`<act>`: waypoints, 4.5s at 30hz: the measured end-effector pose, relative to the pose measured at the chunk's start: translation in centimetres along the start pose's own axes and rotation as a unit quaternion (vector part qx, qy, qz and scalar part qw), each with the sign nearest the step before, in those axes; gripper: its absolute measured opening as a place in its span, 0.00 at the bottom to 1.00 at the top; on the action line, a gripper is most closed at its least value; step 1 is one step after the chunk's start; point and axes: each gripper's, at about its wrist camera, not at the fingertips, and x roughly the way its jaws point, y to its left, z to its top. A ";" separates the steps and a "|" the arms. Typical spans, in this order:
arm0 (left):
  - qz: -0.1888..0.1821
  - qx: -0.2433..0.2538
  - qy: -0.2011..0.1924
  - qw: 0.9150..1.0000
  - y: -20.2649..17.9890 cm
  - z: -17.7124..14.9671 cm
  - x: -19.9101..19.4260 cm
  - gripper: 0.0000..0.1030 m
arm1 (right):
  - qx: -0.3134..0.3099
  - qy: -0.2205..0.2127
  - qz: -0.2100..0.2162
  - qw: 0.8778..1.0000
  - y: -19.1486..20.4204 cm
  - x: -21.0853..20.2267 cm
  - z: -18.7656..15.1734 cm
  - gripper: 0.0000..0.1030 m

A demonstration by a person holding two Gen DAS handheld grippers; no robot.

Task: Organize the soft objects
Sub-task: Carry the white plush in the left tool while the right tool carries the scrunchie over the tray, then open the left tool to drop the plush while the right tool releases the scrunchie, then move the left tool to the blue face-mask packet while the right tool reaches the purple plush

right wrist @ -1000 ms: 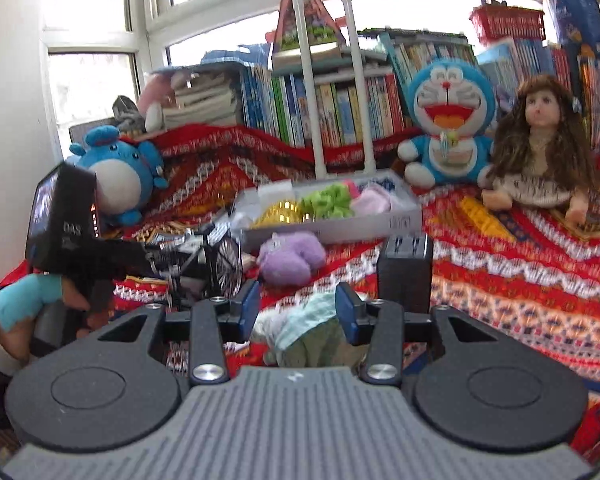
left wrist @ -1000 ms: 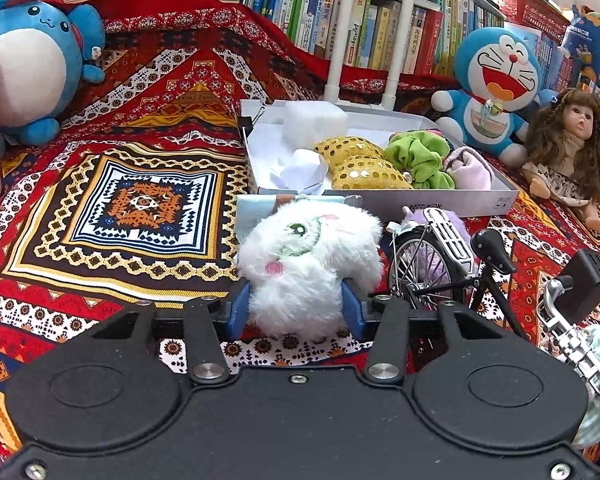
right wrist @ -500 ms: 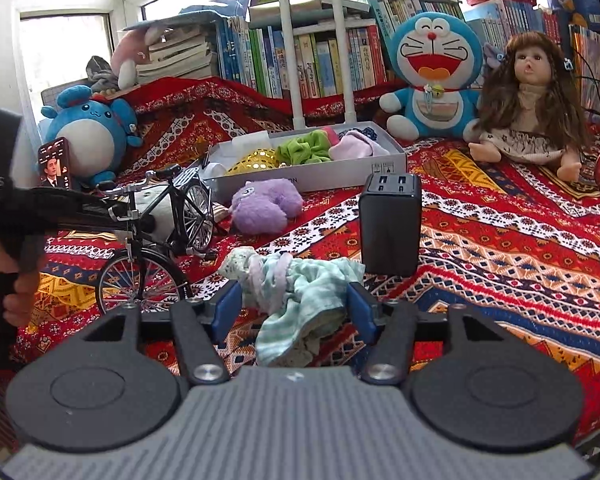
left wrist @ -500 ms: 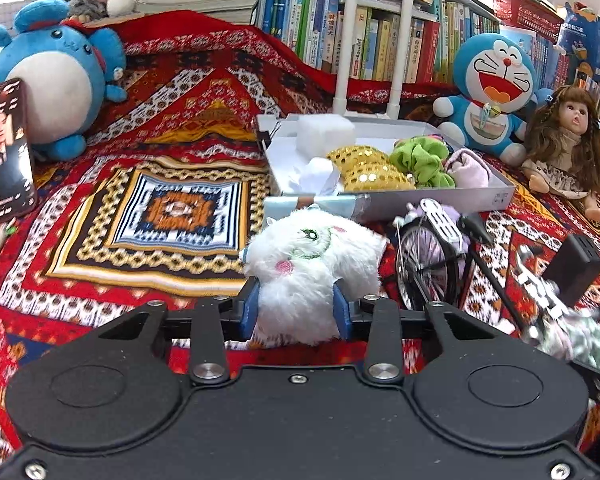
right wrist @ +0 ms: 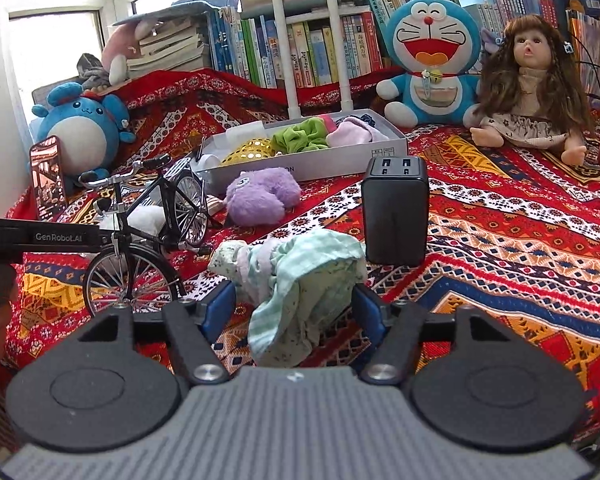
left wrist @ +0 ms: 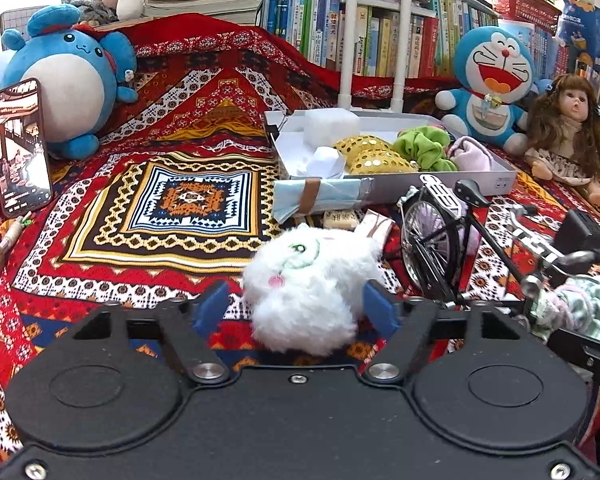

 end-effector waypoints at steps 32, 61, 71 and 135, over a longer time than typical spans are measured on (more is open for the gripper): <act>-0.028 0.013 -0.051 0.998 -0.4 5.8 -2.8 0.37 | -0.016 -0.074 0.031 0.997 -0.7 -3.6 6.6 0.31; -0.051 -0.012 0.019 0.998 -2.7 16.1 13.2 0.37 | 0.024 0.110 0.013 0.994 -2.6 15.7 20.3 0.32; -0.050 -0.007 0.023 0.998 -2.0 15.6 14.5 0.37 | 0.058 0.177 0.013 0.982 -1.4 21.0 18.6 0.26; -0.054 -0.040 0.080 0.995 2.0 8.2 8.4 0.60 | 0.053 0.231 0.067 0.969 0.4 16.3 14.7 0.76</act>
